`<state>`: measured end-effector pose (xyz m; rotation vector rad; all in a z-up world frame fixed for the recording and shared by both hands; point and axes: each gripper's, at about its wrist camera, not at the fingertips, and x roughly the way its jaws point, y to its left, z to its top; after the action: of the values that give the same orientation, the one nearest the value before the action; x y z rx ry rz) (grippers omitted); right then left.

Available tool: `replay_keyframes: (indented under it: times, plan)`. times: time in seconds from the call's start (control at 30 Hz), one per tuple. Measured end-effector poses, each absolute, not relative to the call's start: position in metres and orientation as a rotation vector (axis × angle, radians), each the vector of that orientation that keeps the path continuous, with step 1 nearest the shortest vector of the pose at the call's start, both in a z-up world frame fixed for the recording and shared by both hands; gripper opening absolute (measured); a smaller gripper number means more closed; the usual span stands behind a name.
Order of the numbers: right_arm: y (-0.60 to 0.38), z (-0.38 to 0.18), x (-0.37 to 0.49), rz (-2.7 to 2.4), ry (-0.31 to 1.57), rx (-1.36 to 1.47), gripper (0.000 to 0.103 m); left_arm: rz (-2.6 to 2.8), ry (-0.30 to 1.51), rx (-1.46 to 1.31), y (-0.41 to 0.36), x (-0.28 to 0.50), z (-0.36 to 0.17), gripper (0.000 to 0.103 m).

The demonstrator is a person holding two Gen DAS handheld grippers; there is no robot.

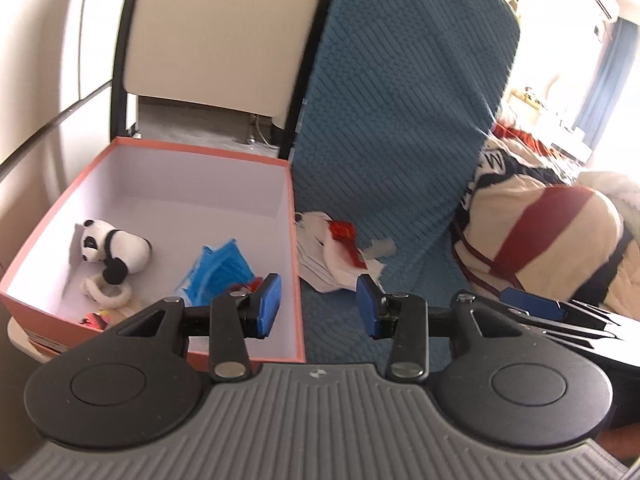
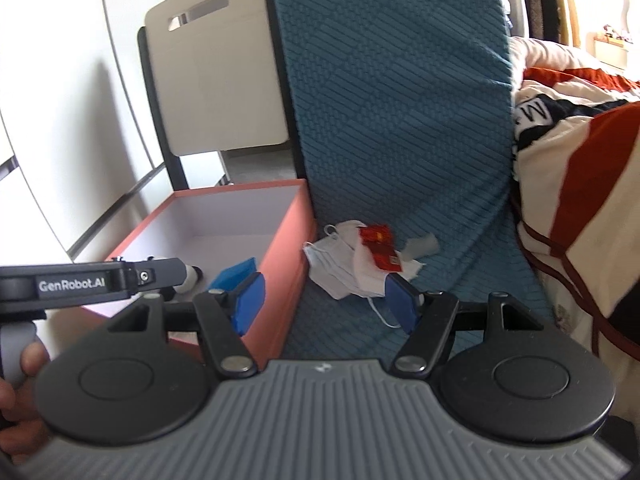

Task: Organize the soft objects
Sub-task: 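Move both tools back to the mask pile on the seat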

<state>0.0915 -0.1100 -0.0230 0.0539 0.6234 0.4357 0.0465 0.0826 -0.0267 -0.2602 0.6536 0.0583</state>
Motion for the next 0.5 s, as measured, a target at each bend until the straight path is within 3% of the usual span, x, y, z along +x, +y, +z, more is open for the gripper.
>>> replay_keyframes:
  times: [0.5]
  plan:
    - [-0.160,-0.043,0.081,0.396,0.639,0.086,0.069,0.033,0.701,-0.257,0.037,0.042,-0.057,0.047]
